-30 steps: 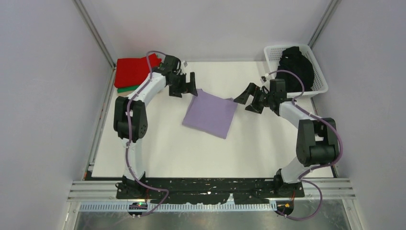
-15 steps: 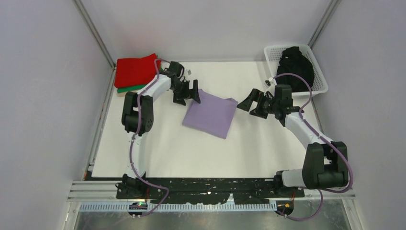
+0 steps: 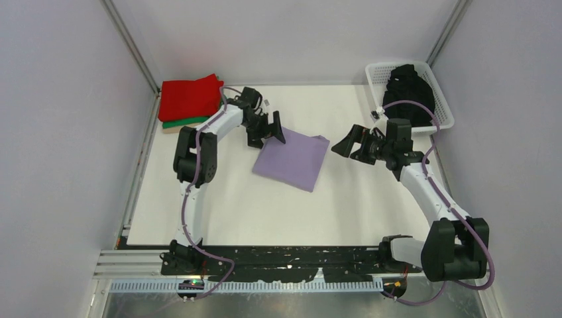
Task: Fold and stack the t-shirts
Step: Put the neatly folded tshirt into the corner of the board with the left arm
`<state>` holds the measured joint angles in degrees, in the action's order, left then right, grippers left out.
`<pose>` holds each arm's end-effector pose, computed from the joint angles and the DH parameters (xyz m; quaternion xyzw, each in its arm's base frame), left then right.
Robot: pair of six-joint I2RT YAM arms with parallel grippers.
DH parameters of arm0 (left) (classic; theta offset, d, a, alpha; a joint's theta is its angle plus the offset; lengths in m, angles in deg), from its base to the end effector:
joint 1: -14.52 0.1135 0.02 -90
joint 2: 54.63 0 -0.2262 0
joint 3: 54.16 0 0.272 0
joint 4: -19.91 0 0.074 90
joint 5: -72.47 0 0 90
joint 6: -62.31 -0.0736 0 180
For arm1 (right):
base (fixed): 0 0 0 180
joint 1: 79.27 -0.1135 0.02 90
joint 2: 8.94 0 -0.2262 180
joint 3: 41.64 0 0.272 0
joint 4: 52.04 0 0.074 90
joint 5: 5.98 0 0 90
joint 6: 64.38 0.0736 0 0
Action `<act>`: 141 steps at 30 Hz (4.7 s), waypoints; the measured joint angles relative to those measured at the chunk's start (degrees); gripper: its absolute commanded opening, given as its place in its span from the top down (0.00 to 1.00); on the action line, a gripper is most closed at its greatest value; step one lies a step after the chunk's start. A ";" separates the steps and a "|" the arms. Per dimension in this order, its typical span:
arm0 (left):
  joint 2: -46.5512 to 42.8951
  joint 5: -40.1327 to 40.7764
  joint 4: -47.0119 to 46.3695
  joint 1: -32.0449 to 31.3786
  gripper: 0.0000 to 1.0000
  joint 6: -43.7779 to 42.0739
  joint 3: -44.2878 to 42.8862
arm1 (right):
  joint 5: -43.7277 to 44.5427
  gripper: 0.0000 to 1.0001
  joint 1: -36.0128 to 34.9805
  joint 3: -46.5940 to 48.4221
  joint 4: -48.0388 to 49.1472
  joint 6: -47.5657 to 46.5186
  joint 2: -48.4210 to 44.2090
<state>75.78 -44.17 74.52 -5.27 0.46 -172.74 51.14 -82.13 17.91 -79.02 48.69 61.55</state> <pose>0.4487 -0.1965 0.1018 -0.0225 0.9535 -0.2868 0.0899 0.3163 0.0558 0.1916 0.0289 0.8702 0.3423 0.3533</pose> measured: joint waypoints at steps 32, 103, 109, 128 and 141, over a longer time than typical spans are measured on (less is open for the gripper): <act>-1.46 10.73 3.10 -6.73 1.00 7.02 1.60 | -0.83 0.05 2.73 -1.84 -2.67 -2.51 -10.40; -2.32 27.87 -0.83 25.42 1.00 -26.71 -34.97 | 31.61 0.05 2.97 -4.09 -3.61 -6.54 -11.52; 4.87 28.94 -5.86 26.29 0.98 -27.58 -35.26 | 33.62 0.05 2.97 -4.04 -4.70 -6.54 -9.84; 8.83 39.74 -18.84 28.85 0.01 -19.50 -36.04 | 34.49 0.05 2.97 -1.99 -6.99 -6.10 -6.21; -8.37 12.79 -27.74 27.78 0.00 -2.89 -6.36 | 31.67 0.05 2.97 -1.99 -6.69 -5.77 -6.21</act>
<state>67.41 -31.38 46.78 22.51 -2.43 -179.10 82.81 -79.15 15.92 -85.71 42.92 55.35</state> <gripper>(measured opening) 0.994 0.954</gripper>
